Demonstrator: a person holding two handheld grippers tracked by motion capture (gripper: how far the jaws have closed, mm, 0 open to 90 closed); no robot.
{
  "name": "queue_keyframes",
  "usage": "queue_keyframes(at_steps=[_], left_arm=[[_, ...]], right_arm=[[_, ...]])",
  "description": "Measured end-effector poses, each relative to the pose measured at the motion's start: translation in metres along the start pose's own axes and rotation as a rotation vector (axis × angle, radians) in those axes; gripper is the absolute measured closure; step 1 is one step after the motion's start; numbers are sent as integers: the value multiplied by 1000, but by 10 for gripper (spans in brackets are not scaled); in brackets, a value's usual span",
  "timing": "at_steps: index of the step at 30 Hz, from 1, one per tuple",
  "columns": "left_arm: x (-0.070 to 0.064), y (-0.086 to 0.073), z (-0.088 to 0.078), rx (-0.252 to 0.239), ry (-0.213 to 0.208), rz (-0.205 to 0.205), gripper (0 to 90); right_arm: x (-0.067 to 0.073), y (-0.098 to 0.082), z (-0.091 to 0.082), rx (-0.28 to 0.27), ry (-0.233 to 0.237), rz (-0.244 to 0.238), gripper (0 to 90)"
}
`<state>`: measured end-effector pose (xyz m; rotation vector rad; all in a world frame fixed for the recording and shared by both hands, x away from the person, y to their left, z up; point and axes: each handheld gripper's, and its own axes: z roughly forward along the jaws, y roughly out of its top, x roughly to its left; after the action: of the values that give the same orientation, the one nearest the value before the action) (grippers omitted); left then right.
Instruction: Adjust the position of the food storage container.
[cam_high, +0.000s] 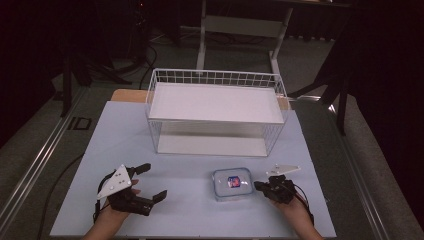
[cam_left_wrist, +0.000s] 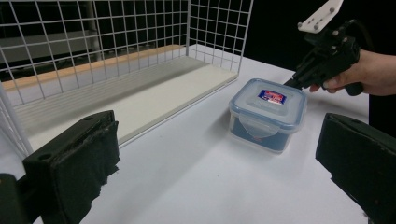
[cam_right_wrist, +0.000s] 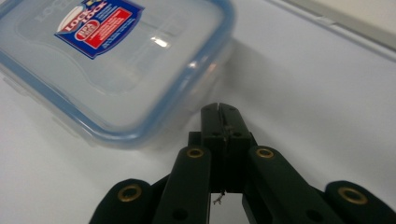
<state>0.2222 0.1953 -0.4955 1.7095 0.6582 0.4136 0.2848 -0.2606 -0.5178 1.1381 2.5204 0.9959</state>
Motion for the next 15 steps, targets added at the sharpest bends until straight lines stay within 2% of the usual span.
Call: queue_keyframes(at_steps=[4, 6, 9, 15], left_arm=[[1, 0, 1, 0, -1, -6, 4], [0, 0, 1, 3, -3, -5, 4], [0, 0, 1, 5, -3, -2, 4], [0, 0, 1, 4, -3, -5, 4]], right_arm=[[-4, -2, -10, -26, -12, 30, 900], [-3, -2, -11, -30, -2, 40, 900], [1, 0, -9, -21, 38, 55, 900], [7, 7, -4, -26, 44, 53, 900]])
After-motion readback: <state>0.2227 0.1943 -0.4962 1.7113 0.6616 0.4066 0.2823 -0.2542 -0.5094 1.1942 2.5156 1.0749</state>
